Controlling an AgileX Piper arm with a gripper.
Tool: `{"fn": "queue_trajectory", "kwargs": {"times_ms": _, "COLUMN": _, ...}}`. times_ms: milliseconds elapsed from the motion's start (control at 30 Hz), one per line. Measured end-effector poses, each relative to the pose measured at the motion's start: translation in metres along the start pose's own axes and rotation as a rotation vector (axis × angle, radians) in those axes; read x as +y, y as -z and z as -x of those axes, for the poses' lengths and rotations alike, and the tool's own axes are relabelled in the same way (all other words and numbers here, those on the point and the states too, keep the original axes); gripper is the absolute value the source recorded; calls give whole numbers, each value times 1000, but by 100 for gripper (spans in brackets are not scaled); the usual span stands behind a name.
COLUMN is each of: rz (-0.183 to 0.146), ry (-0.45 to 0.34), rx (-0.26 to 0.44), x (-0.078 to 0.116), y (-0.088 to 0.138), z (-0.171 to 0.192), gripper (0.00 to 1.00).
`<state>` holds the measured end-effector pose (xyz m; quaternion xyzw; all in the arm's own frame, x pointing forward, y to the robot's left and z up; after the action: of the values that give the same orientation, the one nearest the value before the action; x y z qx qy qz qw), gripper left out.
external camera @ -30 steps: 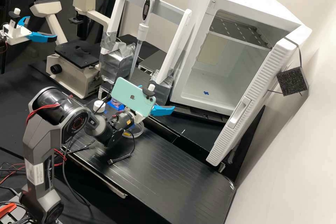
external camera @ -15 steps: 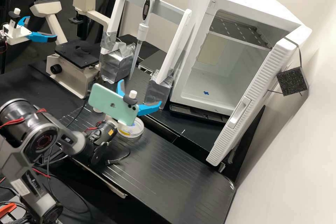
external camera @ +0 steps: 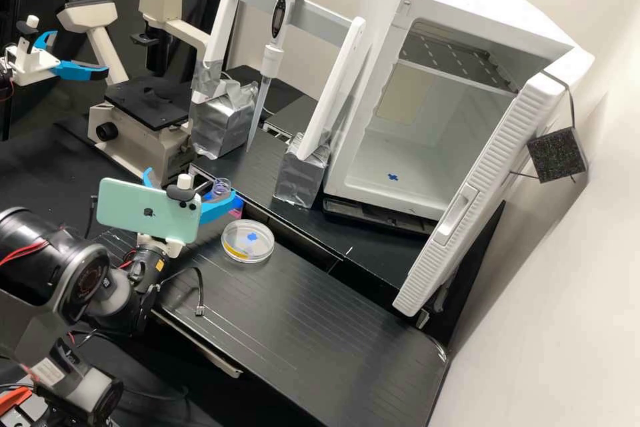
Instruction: Close the bottle
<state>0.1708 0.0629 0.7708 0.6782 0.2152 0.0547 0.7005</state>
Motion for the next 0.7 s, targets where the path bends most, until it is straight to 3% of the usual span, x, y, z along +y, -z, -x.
{"fn": "queue_trajectory", "kwargs": {"times_ms": 267, "rz": 6, "ry": 57, "rx": -31, "x": -12, "y": -4, "z": -5, "gripper": 100}}
{"fn": "queue_trajectory", "kwargs": {"times_ms": 300, "rz": 4, "ry": 57, "rx": -43, "x": -13, "y": -6, "z": -5, "gripper": 0}}
{"fn": "queue_trajectory", "kwargs": {"times_ms": 700, "rz": -5, "ry": 36, "rx": -81, "x": -9, "y": -13, "z": -9, "gripper": 0}}
